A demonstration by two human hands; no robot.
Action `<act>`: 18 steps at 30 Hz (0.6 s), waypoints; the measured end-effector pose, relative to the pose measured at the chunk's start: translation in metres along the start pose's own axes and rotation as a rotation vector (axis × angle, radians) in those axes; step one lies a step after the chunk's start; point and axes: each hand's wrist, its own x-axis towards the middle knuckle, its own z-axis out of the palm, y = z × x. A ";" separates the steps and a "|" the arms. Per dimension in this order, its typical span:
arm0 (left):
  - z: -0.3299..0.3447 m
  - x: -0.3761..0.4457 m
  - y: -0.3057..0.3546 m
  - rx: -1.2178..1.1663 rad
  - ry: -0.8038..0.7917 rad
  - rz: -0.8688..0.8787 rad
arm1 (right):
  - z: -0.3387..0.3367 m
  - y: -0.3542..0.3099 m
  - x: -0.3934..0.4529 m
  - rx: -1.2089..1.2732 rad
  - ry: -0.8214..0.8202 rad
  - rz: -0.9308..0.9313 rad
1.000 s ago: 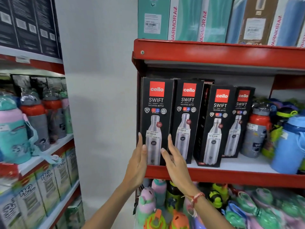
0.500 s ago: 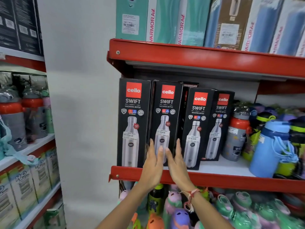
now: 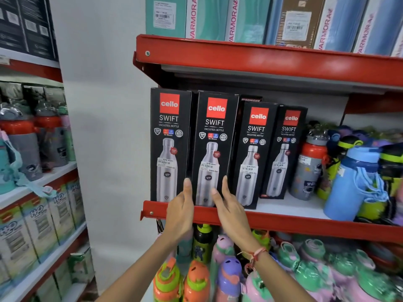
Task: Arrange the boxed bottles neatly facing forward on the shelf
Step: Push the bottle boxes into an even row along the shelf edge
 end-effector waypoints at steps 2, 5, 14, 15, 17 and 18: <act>-0.001 -0.001 -0.003 -0.010 0.009 -0.001 | -0.003 -0.002 -0.004 0.008 -0.003 -0.013; -0.004 0.000 -0.001 0.003 0.007 -0.010 | -0.007 -0.002 -0.008 0.025 -0.001 -0.028; 0.024 -0.007 0.021 0.078 0.088 0.272 | -0.047 0.019 0.001 0.147 0.429 -0.043; 0.037 -0.008 0.025 0.047 -0.072 0.249 | -0.053 0.025 0.006 0.155 0.447 -0.011; 0.065 -0.012 0.031 -0.005 -0.338 0.165 | -0.063 0.035 0.015 0.195 0.387 0.044; 0.077 -0.011 0.034 -0.016 -0.394 0.110 | -0.066 0.039 0.019 0.228 0.335 0.053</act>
